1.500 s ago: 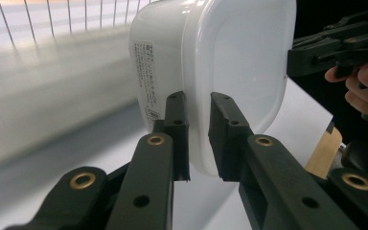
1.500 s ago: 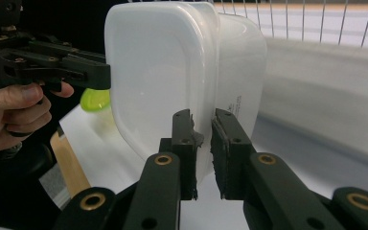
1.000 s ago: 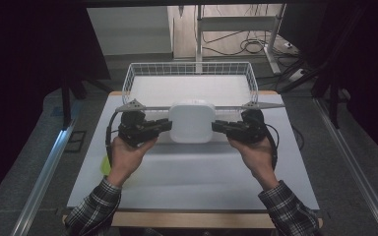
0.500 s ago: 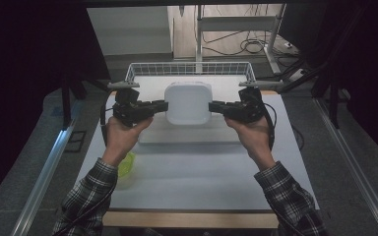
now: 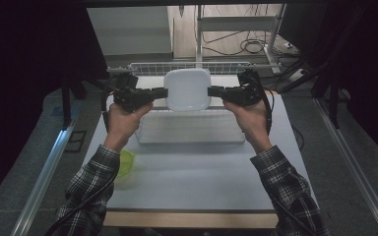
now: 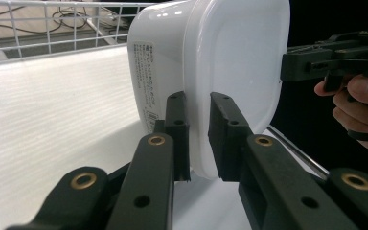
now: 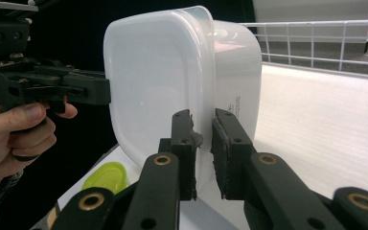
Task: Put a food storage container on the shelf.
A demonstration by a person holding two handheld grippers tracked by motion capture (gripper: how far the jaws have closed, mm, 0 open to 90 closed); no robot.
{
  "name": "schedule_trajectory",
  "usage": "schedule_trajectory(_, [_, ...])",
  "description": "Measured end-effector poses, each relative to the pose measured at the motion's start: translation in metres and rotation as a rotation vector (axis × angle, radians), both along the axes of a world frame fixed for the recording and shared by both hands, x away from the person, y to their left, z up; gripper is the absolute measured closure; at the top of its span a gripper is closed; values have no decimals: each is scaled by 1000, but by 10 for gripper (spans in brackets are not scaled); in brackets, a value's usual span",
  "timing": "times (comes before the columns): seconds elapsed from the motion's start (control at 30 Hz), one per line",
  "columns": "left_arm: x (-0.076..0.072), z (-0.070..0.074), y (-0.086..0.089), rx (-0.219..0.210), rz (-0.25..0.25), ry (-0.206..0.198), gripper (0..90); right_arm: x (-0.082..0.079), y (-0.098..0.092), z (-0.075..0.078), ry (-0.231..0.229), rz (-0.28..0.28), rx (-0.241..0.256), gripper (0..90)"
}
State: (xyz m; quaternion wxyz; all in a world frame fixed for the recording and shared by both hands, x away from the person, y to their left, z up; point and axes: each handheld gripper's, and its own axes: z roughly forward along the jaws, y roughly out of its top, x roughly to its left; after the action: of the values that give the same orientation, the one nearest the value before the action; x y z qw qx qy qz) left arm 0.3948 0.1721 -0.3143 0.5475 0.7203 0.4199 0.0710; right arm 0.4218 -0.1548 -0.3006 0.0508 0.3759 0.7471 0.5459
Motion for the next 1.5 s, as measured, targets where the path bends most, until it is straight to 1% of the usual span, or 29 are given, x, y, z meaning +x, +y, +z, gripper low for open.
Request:
schedule_trajectory(0.1, [5,-1,0,-3,3,6,788,5,0,-1,8,-7,3,795])
schedule_trajectory(0.23, [8,-4,0,-2,9,3,780,10,0,-3,27,-6,11,794])
schedule_trajectory(0.3, [9,-5,0,-19,13,-5,771,12,0,-5,34,-1,22,793])
schedule_trajectory(0.37, [10,-6,1,-23,14,-9,762,13,0,-6,37,1,29,789])
schedule_trajectory(0.47, [12,-6,0,-30,11,-18,712,14,1,-6,36,-6,34,780])
schedule_trajectory(0.5, [12,-6,-1,-28,11,-23,700,14,2,-6,32,-11,28,774])
schedule_trajectory(0.6, [13,-5,-4,0,26,-41,678,15,5,-5,15,-23,4,756])
schedule_trajectory(0.7, [17,-7,-7,38,33,-45,673,16,8,-3,4,-41,-17,731])
schedule_trajectory(0.73, [18,-8,-8,37,32,-44,672,17,9,-3,3,-52,-25,720])
schedule_trajectory(0.83, [23,-10,-6,5,28,-33,669,21,10,-3,13,-61,-20,706])
schedule_trajectory(0.9, [25,-11,-5,-6,24,-30,667,23,11,-3,13,-66,-22,698])
schedule_trajectory(1.0, [27,-11,-5,5,28,-29,648,25,13,-3,12,-79,-26,678])
schedule_trajectory(1.03, [28,-11,-6,14,32,-29,633,26,14,-3,8,-81,-37,666])
schedule_trajectory(1.1, [30,-12,-7,47,36,-40,594,26,16,-4,4,-96,-47,635])
schedule_trajectory(1.13, [31,-12,-7,43,35,-39,576,27,16,-4,6,-101,-46,627])
schedule_trajectory(1.2, [35,-13,-5,18,26,-25,558,29,16,-5,11,-104,-39,620])
schedule_trajectory(1.23, [37,-13,-5,9,25,-25,556,29,15,-5,12,-106,-39,617])
schedule_trajectory(1.37, [40,-13,-5,3,22,-21,540,33,15,-5,-1,-133,-50,606])
schedule_trajectory(1.43, [42,-12,-5,5,29,-23,533,36,16,-6,3,-146,-44,605])
schedule_trajectory(1.5, [45,-12,-5,-1,39,-23,528,38,17,-7,4,-159,-33,607])
